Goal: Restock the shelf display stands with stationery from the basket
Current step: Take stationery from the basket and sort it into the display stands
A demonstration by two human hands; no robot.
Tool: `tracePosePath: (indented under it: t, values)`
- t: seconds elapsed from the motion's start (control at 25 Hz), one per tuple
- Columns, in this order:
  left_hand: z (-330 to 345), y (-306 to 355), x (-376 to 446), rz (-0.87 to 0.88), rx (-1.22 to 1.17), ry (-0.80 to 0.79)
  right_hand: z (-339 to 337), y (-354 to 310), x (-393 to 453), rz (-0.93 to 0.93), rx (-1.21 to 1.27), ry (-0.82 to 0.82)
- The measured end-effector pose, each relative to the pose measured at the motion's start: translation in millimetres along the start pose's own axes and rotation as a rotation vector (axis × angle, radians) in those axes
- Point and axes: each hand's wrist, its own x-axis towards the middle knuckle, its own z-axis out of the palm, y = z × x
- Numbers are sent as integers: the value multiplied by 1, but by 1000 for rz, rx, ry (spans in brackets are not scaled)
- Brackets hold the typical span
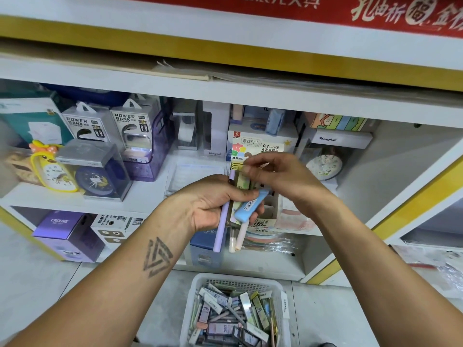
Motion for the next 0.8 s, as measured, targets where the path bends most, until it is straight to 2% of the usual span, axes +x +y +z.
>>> tracePosePath:
  t: [0.12, 0.24, 0.32, 0.44, 0.52, 0.6, 0.8]
  values:
    - [1, -1, -1, -25, 34, -24, 9, 1, 2, 22, 29, 58]
    - [-5, 0, -7, -81, -1, -19, -2, -2, 9, 23, 276, 264]
    - [-12, 1, -11, -106, -28, 41, -8, -4, 11, -30, 348, 388]
    - [-29, 5, -15, -97, -76, 200, -8, -3, 11, -200, 70, 433]
    - [-39, 10, -20, -58, -141, 278, -5, 0, 10, -300, -263, 363]
    - [-46, 14, -25, -17, -197, 327, 2, 5, 9, -378, -492, 277]
    - [-46, 15, -28, 27, -245, 342, 21, 15, 8, -460, -619, 191]
